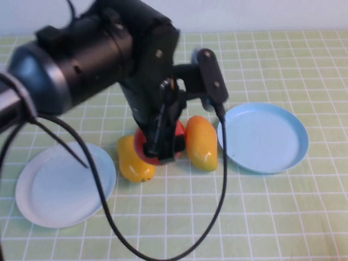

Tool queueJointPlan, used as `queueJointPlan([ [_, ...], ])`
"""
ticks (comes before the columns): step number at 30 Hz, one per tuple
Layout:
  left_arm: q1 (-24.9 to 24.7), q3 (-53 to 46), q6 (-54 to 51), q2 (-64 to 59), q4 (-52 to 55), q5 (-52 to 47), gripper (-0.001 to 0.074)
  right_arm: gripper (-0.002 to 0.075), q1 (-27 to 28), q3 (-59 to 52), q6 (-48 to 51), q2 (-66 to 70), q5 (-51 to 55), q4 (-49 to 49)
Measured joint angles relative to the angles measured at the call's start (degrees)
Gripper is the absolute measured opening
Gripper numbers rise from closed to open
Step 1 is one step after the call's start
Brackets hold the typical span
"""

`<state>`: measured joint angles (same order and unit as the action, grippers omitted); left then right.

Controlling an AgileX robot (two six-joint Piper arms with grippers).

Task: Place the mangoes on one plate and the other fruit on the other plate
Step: Put one type of fruit in the left plate

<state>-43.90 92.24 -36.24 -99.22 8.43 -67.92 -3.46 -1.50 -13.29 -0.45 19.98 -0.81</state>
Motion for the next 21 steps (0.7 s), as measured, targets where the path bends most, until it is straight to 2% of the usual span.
queueJointPlan([
  [6, 9.84, -1.19, 7.55, 6.86, 1.03, -2.31, 0.0574, -0.0017, 0.0, 0.0, 0.0, 0.0, 0.0, 0.0],
  [11, 17.67, -10.4, 13.47, 12.6, 5.26, -2.42, 0.0574, -0.0017, 0.0, 0.0, 0.0, 0.0, 0.0, 0.0],
  [16, 18.86, -23.82, 16.21, 18.32, 5.81, -0.29, 0.0574, -0.0017, 0.0, 0.0, 0.0, 0.0, 0.0, 0.0],
  [21, 18.86, -33.31, 17.41, 18.1, 3.87, 6.7, 0.0573, -0.0016, 0.0, 0.0, 0.0, 0.0, 0.0, 0.0],
])
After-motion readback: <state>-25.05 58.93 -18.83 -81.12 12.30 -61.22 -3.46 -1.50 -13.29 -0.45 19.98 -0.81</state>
